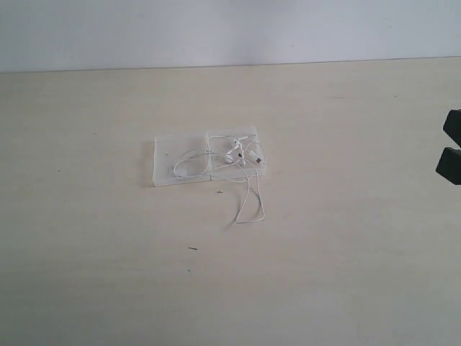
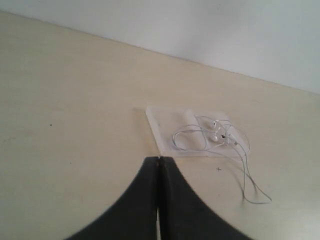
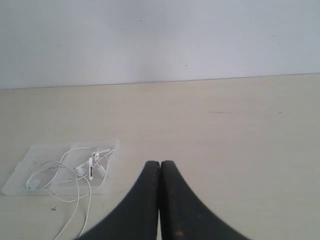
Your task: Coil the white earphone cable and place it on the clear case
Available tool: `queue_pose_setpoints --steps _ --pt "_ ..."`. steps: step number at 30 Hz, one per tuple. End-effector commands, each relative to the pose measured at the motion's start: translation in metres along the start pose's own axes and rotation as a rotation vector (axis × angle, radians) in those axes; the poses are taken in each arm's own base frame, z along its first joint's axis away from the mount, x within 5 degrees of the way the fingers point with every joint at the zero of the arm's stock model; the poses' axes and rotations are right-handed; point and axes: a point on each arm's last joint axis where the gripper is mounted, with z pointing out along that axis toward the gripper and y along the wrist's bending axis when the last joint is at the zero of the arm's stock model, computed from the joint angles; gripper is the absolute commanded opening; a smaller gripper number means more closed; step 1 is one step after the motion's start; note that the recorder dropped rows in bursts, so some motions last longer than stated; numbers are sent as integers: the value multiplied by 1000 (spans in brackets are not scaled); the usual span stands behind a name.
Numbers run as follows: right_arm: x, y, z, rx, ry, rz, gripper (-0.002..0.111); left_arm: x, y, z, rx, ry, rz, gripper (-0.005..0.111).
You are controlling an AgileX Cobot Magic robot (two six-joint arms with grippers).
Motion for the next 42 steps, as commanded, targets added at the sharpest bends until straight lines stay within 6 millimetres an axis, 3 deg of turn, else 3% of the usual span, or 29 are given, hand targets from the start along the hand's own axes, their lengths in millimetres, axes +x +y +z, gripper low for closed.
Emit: queue_pose_setpoints --steps 1,34,42 --pt "2 -1 0 8 3 20 0 7 1 0 11 16 -5 0" --pt "2 -1 0 7 1 13 0 8 -2 -1 45 27 -5 0" --pt "-7 -2 -19 -4 -131 -3 0 8 -2 -1 43 26 -5 0"
